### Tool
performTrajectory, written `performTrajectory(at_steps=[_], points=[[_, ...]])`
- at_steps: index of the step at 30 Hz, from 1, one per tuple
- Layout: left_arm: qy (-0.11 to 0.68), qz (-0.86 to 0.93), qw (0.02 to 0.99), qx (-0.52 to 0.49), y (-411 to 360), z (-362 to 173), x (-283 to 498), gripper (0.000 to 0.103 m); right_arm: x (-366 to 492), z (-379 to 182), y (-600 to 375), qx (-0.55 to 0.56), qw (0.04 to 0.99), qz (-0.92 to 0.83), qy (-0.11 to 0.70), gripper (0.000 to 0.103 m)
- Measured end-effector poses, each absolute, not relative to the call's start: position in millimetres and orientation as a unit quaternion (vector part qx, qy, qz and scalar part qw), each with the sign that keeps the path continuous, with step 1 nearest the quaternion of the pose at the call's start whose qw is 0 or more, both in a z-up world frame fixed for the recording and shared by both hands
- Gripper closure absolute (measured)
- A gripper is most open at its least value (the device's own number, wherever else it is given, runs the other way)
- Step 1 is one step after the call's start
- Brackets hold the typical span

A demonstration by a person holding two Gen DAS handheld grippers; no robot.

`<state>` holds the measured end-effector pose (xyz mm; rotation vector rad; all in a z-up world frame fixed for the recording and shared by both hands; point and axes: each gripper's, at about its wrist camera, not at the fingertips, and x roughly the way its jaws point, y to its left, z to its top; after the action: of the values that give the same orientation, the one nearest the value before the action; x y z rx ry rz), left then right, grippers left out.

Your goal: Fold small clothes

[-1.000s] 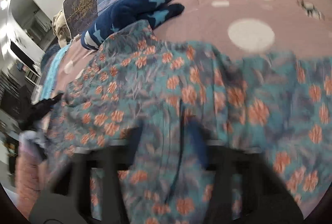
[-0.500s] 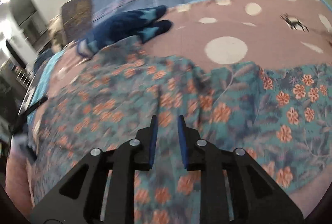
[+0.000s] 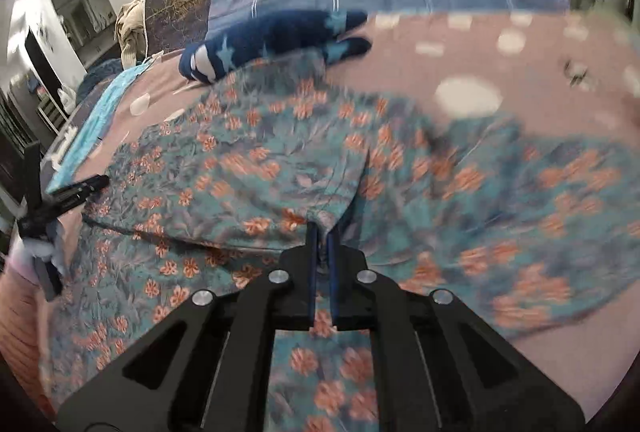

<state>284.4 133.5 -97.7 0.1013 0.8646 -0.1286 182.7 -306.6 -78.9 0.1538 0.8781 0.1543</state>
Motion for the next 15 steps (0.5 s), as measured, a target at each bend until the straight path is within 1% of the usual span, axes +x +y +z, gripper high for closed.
performTrajectory(at_steps=[1,2,3,4,6,8,9,11,13,15], points=[[0.424,-0.054,0.902,0.056,134,-100,285,0.063,182,-82,-305,0.061,0.894,0.066,0.438,0.092],[0.429,-0.045,0.9,0.059,136,-103,285,0.063,185,-93,-303,0.048,0.881,0.06,0.467,0.083],[0.429,-0.041,0.901,0.054,136,-103,285,0.063,189,-103,-304,0.041,0.87,0.055,0.489,0.081],[0.427,-0.037,0.903,0.043,136,-101,282,0.063,187,-110,-305,0.047,0.866,0.056,0.494,0.08],[0.413,-0.045,0.909,0.034,132,-91,272,0.063,173,-103,-313,0.065,0.878,0.063,0.471,0.08],[0.39,-0.072,0.917,0.037,116,-76,258,0.062,154,-88,-328,0.09,0.893,0.064,0.436,0.073],[0.377,-0.097,0.92,0.039,103,-66,249,0.061,142,-77,-341,0.095,0.905,0.052,0.412,0.072],[0.363,-0.137,0.921,0.042,82,-54,240,0.061,125,-58,-372,0.096,0.922,0.011,0.375,0.067],[0.357,-0.18,0.916,0.039,60,-48,238,0.061,109,-42,-414,0.124,0.93,-0.037,0.345,0.067],[0.364,-0.225,0.903,0.029,34,-50,239,0.061,95,-26,-467,0.18,0.928,-0.084,0.317,0.067]])
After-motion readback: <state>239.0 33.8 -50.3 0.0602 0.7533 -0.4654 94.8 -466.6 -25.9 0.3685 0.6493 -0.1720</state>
